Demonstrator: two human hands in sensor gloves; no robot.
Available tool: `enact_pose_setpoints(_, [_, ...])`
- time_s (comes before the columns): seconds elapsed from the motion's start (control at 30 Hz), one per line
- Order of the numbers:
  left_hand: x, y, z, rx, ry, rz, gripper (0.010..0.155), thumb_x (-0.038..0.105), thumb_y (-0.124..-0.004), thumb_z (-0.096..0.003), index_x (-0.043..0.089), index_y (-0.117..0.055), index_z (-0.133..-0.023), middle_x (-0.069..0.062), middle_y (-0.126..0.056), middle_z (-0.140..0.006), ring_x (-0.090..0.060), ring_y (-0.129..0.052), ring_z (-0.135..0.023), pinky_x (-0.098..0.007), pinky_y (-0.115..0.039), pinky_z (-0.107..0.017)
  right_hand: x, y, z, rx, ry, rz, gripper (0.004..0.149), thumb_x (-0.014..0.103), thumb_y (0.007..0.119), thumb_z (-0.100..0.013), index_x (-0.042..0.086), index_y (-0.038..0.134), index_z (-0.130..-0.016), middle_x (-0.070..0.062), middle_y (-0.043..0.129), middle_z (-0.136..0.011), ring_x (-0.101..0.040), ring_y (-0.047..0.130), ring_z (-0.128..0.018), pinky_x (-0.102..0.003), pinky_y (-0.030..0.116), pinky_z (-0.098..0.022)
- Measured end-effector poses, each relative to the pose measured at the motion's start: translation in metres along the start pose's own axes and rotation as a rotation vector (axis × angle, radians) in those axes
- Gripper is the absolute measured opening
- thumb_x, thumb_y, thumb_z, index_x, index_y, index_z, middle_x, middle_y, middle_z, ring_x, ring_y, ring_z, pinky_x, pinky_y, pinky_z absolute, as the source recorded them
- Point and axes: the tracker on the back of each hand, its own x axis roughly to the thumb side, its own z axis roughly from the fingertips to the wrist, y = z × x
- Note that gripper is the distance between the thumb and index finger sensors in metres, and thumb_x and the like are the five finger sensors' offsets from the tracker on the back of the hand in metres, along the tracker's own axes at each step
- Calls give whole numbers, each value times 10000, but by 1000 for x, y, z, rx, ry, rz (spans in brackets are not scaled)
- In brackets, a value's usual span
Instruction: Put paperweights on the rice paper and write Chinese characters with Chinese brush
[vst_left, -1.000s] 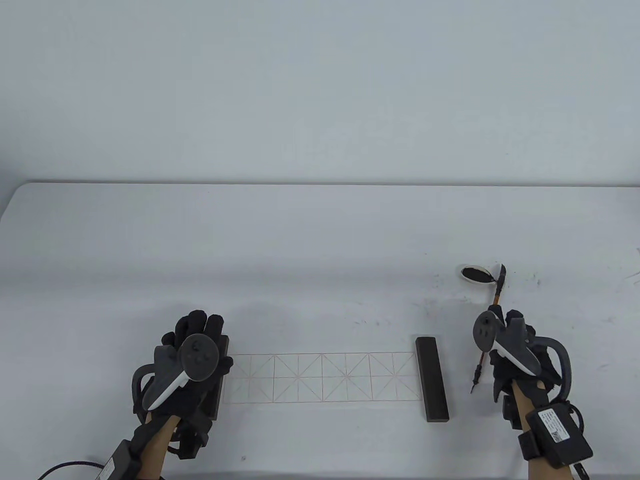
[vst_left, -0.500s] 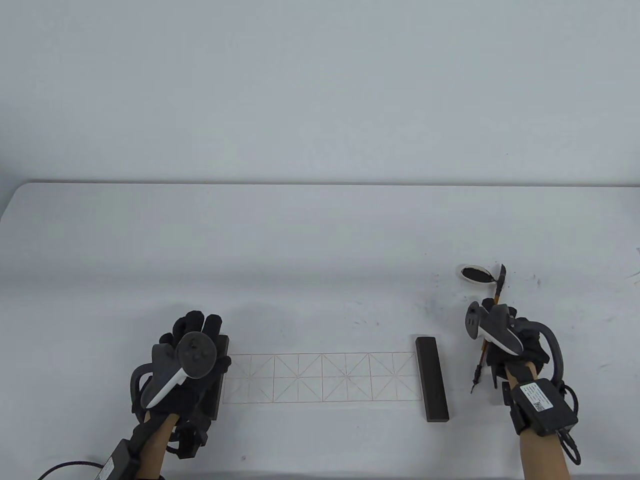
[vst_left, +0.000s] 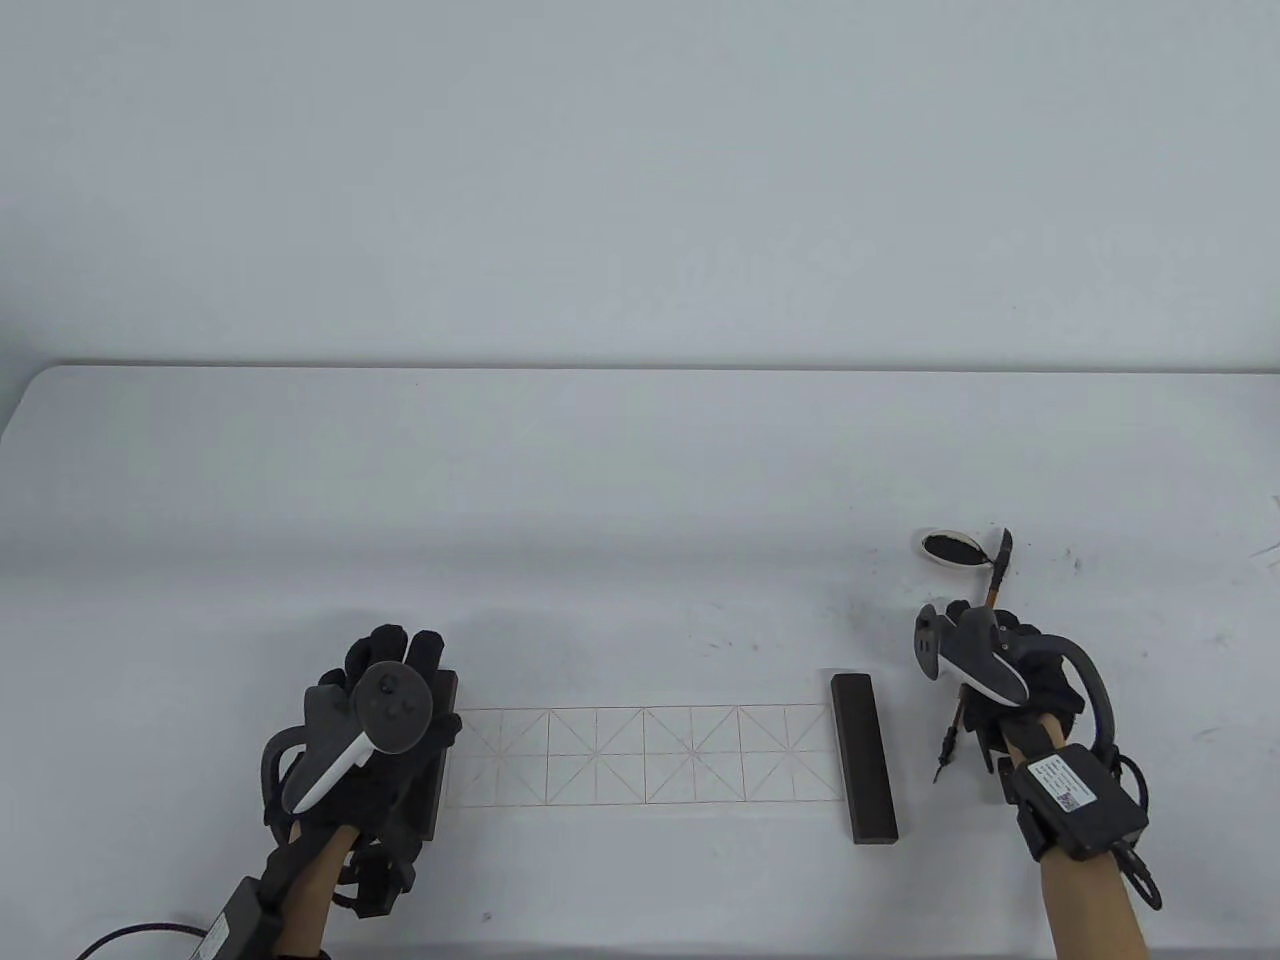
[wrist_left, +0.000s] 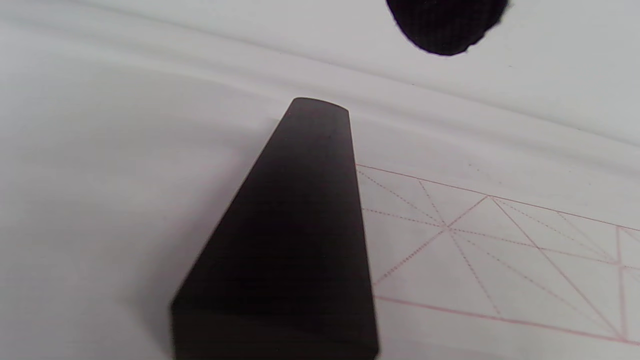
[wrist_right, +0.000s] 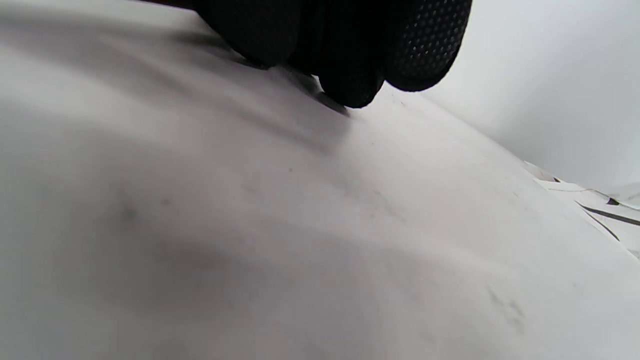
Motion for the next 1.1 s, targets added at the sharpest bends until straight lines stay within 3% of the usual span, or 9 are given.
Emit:
enact_pose_setpoints(0.23, [0,1,0,-9,-1,-1,838,529,-600,-525,404,-79,-1170,-35,-44,-1272,-344,-115,-1213,-522,-131,-865,3,1,2,-58,0,20,519,190,701,-574,328,457,-1011,-74,631,-1005,-270,780,-822,-411,716,-600])
enact_pose_setpoints(0.53, [1,1,0,-9,-1,-2,837,528,-601,-525,403,-80,-1169,-38,-46,-1272,-350,-119,-1210,-523,-134,-864,3,1,2,-86,-3,24,481,195,699,-586,355,478,-982,-64,661,-979,-245,801,-804,-396,729,-589])
enact_pose_setpoints(0.8, [0,1,0,-4,1,1,837,529,-599,-525,404,-77,-1168,-40,-43,-1271,-347,-115,-1211,-523,-133,-864,-5,-2,7,-197,32,-12,455,195,705,-581,352,503,-957,-64,684,-960,-235,819,-785,-384,752,-567])
enact_pose_setpoints(0.93, [-1,2,0,2,1,5,837,528,-600,-525,403,-77,-1167,-37,-41,-1269,-352,-112,-1209,-523,-132,-864,-23,-19,20,-276,74,-118,434,207,705,-578,332,525,-952,-73,701,-949,-236,832,-771,-381,767,-550])
enact_pose_setpoints(1.1, [-1,3,1,15,-6,2,840,528,-600,-525,402,-74,-1168,-41,-40,-1270,-349,-115,-1210,-523,-135,-864,-58,-62,51,-409,130,-402,435,216,708,-572,314,532,-958,-84,719,-935,-240,848,-751,-381,779,-530])
